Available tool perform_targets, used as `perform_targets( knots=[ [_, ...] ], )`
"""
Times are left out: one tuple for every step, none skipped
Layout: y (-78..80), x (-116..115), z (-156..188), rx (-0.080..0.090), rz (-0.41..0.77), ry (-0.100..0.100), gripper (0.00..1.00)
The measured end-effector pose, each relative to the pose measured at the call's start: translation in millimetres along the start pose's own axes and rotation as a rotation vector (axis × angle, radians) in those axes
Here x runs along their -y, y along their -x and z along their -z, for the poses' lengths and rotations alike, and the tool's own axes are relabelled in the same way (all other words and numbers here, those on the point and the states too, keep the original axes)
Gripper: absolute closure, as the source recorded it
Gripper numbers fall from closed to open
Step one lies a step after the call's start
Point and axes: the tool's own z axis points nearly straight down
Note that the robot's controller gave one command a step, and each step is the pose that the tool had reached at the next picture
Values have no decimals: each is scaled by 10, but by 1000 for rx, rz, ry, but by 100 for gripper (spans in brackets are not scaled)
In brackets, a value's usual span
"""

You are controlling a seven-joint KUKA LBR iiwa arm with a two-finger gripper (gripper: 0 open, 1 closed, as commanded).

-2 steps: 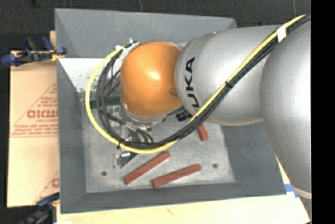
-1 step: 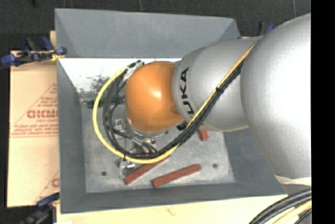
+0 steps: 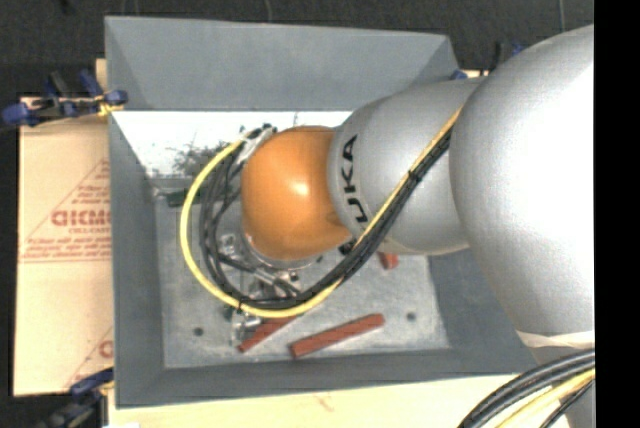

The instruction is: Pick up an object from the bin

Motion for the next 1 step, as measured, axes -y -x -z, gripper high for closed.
perform_targets(
  knots=[
    [-59, 120, -51, -10, 59, -1, 0]
  ],
)
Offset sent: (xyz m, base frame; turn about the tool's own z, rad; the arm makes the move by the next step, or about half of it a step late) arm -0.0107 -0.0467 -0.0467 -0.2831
